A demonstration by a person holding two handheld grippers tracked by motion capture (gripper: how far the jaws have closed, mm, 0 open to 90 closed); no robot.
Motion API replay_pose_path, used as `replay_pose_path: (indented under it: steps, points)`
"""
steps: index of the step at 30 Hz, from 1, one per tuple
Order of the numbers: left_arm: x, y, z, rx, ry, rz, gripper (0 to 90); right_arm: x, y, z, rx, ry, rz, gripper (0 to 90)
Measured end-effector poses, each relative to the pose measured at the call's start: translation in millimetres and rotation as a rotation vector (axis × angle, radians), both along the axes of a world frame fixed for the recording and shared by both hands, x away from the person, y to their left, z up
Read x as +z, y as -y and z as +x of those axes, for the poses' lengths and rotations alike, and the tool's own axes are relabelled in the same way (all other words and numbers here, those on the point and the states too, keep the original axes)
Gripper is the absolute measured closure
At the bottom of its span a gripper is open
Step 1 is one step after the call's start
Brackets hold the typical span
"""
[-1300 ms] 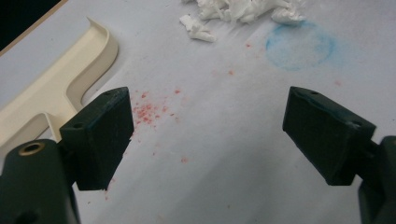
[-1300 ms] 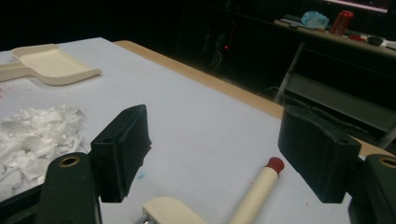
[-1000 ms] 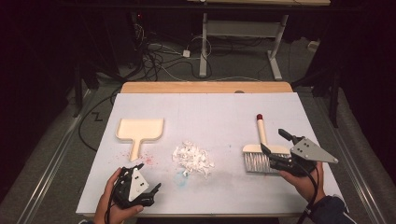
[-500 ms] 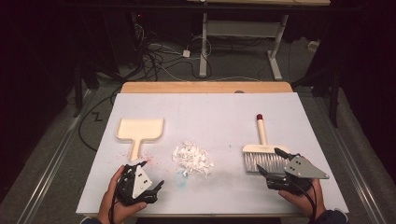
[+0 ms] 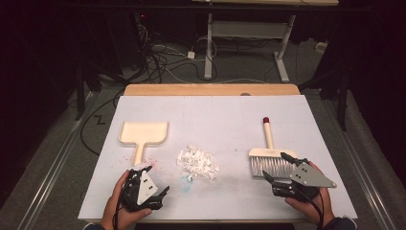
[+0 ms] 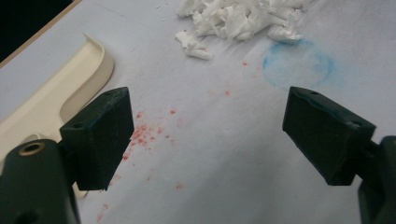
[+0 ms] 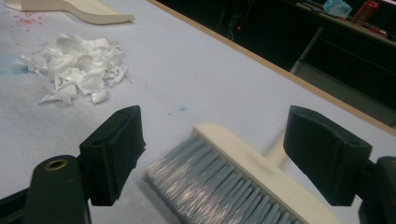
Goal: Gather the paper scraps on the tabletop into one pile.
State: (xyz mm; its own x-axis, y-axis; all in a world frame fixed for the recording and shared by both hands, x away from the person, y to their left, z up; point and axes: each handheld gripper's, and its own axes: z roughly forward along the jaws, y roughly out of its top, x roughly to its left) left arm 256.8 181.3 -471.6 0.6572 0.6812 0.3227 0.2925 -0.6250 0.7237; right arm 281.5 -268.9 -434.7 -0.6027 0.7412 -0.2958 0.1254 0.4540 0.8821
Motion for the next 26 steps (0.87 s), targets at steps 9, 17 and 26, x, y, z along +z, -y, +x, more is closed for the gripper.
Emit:
replay_pose_path:
  steps: [9, 17, 26]
  points:
    - [-1.0, 0.5, -1.1, -0.005, -0.008, 0.012, 15.8, -1.2, -3.3, -1.6, 0.015, 0.008, -0.021, 21.0]
    - [-0.7, 1.4, 1.6, -0.006, -0.008, 0.018, 15.8, -1.2, -2.7, -1.6, 0.027, 0.01, -0.024, 21.0]
    - [-0.1, 4.8, 8.4, -0.011, -0.015, 0.011, 15.8, -2.7, 0.3, 1.7, 0.016, -0.007, -0.023, 20.4]
